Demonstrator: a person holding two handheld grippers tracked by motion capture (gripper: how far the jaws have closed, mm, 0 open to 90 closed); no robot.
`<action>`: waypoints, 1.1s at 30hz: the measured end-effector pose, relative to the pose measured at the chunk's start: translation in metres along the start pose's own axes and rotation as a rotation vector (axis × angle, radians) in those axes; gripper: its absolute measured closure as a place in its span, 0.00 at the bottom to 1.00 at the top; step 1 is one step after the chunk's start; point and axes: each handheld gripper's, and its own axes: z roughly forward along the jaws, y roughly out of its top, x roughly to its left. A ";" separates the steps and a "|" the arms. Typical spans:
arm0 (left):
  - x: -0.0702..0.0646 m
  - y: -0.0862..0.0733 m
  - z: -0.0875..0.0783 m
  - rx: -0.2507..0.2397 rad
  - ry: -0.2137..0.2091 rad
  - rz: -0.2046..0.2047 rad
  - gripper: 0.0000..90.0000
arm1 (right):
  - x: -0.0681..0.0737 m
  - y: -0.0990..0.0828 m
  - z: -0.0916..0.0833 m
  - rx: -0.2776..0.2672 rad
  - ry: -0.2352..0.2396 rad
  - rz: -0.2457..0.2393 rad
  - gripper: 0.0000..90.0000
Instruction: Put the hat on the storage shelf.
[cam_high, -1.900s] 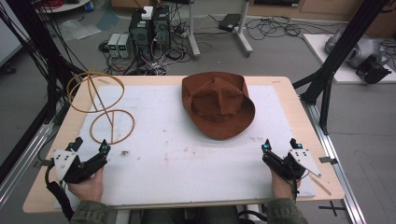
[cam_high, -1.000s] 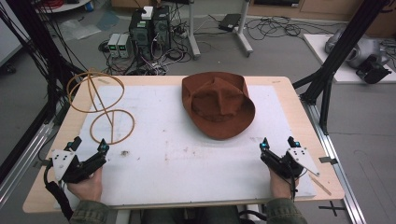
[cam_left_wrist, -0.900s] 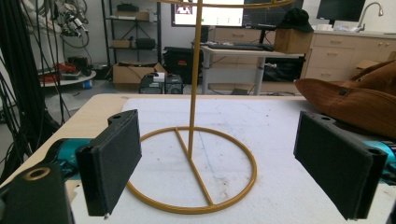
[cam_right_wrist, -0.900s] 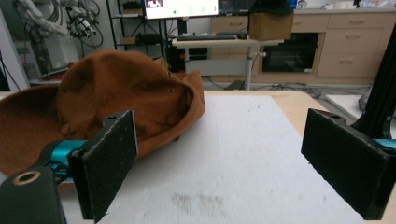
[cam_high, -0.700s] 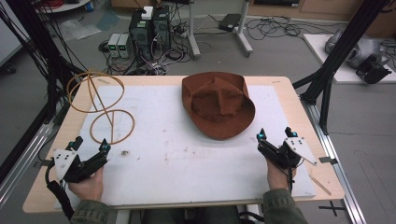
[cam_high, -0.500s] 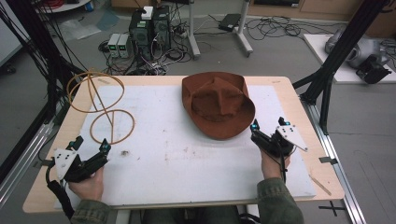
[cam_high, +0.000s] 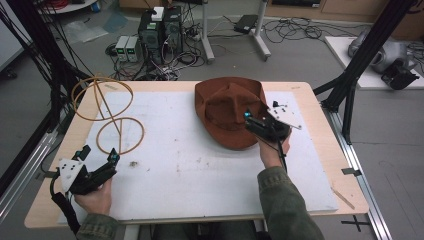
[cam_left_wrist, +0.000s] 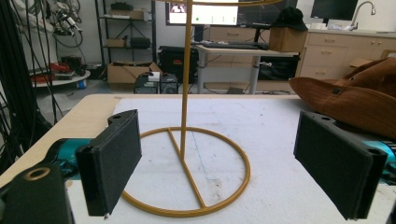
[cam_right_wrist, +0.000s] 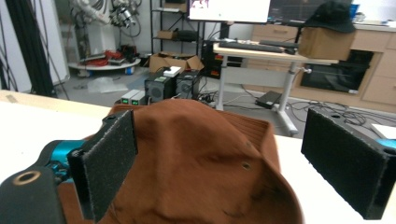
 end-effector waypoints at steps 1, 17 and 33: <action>0.000 0.000 0.000 0.000 -0.001 -0.001 0.17 | 0.007 0.001 0.011 0.012 0.003 -0.004 0.11; 0.002 -0.002 0.003 0.006 0.002 -0.017 0.17 | 0.016 -0.028 0.064 0.132 -0.018 0.056 0.11; 0.002 -0.003 0.006 0.013 0.002 -0.014 0.17 | 0.037 -0.051 0.106 0.307 0.010 0.047 0.47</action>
